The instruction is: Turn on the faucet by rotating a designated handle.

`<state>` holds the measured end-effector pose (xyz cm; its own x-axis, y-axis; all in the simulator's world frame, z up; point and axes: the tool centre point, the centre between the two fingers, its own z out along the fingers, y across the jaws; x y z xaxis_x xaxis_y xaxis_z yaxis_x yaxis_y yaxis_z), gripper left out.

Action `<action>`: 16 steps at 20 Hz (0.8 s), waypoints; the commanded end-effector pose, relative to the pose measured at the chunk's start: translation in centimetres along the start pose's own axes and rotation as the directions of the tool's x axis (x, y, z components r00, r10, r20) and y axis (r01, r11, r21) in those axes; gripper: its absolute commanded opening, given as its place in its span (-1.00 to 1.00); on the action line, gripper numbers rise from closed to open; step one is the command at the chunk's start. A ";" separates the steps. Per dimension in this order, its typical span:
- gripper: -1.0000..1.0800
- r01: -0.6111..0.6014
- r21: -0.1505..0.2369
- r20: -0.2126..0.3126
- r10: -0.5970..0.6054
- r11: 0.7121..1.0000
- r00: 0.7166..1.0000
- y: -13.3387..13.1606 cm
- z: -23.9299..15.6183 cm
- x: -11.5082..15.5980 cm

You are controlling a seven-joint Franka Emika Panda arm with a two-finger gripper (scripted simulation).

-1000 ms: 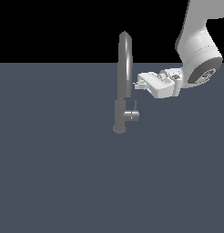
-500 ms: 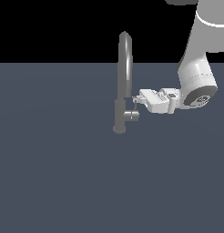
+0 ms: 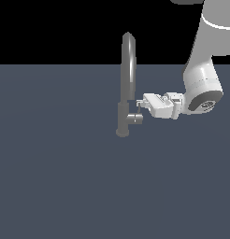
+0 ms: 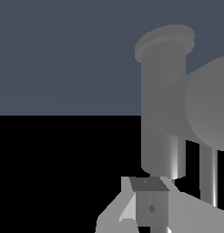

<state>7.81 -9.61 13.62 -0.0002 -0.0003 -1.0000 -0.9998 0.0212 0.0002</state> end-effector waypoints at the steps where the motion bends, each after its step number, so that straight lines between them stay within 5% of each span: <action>1: -1.00 0.000 0.000 0.000 0.000 1.000 1.000 0.4 0.0 -0.2; 16: -1.00 0.001 0.003 -0.001 -0.001 1.000 1.000 3.0 0.0 -0.8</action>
<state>5.33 -9.53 14.41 0.0037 -0.0042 -1.0000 -0.9996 0.0276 -0.0039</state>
